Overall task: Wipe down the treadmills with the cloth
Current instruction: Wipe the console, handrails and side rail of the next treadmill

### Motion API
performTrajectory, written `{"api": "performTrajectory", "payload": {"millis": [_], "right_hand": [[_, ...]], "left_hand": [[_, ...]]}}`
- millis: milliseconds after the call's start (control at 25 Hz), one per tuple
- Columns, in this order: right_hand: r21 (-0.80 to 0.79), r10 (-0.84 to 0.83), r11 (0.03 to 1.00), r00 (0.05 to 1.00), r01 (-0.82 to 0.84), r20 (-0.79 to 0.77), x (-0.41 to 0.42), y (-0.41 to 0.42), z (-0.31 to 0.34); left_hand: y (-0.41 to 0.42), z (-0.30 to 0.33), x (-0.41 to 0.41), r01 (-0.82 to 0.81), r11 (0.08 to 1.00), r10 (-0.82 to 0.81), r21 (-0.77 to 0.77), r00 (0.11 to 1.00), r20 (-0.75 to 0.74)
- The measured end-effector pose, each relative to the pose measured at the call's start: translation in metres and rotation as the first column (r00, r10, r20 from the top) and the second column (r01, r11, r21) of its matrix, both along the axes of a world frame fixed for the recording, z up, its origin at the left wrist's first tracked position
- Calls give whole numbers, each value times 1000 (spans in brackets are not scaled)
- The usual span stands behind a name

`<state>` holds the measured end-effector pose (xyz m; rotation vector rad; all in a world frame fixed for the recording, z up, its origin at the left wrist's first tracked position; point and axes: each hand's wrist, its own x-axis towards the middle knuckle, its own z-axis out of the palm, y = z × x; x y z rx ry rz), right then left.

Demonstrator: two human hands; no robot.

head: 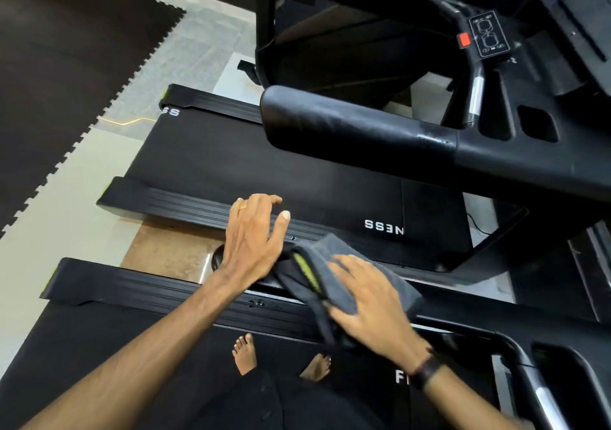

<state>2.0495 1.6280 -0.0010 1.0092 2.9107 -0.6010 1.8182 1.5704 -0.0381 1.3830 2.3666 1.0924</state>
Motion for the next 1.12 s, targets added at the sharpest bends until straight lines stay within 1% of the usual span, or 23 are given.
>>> {"api": "performTrajectory", "payload": {"millis": [40, 80, 120, 160, 200, 280, 360, 400, 480, 520, 560, 600, 640, 680, 720, 760, 800, 880, 960, 1000, 1040, 1080, 1120], "right_hand": [[-8, -89, 996, 994, 90, 65, 21, 20, -2], [-64, -199, 975, 963, 213, 180, 31, 42, -4], [-121, -286, 932, 901, 340, 327, 29, 62, -4], [-156, -336, 883, 828, 443, 449, 17, 79, -6], [-199, -327, 852, 789, 484, 520, -2, 94, -10], [-251, -255, 856, 791, 452, 556, -48, 99, -23], [-231, -193, 912, 853, 338, 485, -88, 73, -29], [-183, -167, 949, 902, 256, 399, -91, 51, -24], [-16, -135, 990, 982, 139, 134, -52, 9, -10], [63, -112, 992, 993, 110, 33, -25, 0, -5], [77, -123, 990, 992, 122, 9, 3, 6, -2], [65, -201, 978, 977, 197, 70, 27, 25, 0], [1, -312, 947, 923, 320, 223, 43, 49, 1], [-50, -396, 890, 825, 453, 403, 47, 74, 3], [-86, -424, 832, 727, 548, 540, 40, 95, 2], [-141, -391, 802, 689, 581, 610, 26, 109, -2], [-215, -321, 802, 706, 558, 631, 7, 118, -9], [-263, -250, 837, 763, 480, 596, -40, 105, -22], [-187, -228, 925, 876, 332, 425, -64, 65, -24], [-110, -224, 959, 934, 262, 279, -55, 42, -16], [-46, -191, 979, 971, 199, 147, -31, 21, -9], [0, -143, 990, 989, 143, 46, 1, 9, -7], [13, -124, 992, 992, 124, -16, 36, 11, -5]], "left_hand": [[-2, -3, 1, 30, 999, -31, -35, 998, -53], [-5, -7, 3, 59, 996, -64, -68, 994, -85], [-6, -10, 4, 80, 992, -90, -97, 990, -105], [-5, -12, 4, 90, 988, -104, -122, 987, -120], [-4, -12, 4, 95, 985, -115, -145, 984, -134], [-1, -12, 6, 119, 977, -148, -176, 976, -159], [1, -12, 7, 127, 974, -161, -190, 972, -174], [0, -13, 6, 125, 973, -159, -196, 973, -169], [0, -15, 5, 120, 973, -150, -195, 978, -147], [0, -15, 5, 120, 974, -147, -193, 980, -133], [-1, -14, 5, 119, 974, -143, -192, 982, -119], [-2, -14, 6, 116, 975, -138, -188, 984, -113], [-2, -13, 7, 112, 976, -134, -185, 984, -115], [-3, -12, 8, 112, 976, -135, -185, 983, -121], [-3, -11, 8, 120, 975, -146, -189, 980, -133], [-3, -11, 9, 133, 972, -163, -196, 975, -151], [-2, -10, 10, 145, 968, -180, -203, 969, -170], [-2, -9, 12, 148, 968, -186, -202, 965, -187], [2, -6, 20, 143, 972, -175, -186, 969, -173], [6, -4, 25, 146, 973, -175, -178, 971, -163], [11, -2, 32, 151, 974, -177, -166, 972, -154], [16, 0, 39, 154, 976, -177, -154, 973, -148], [21, 1, 46, 158, 976, -179, -147, 974, -142]]}}
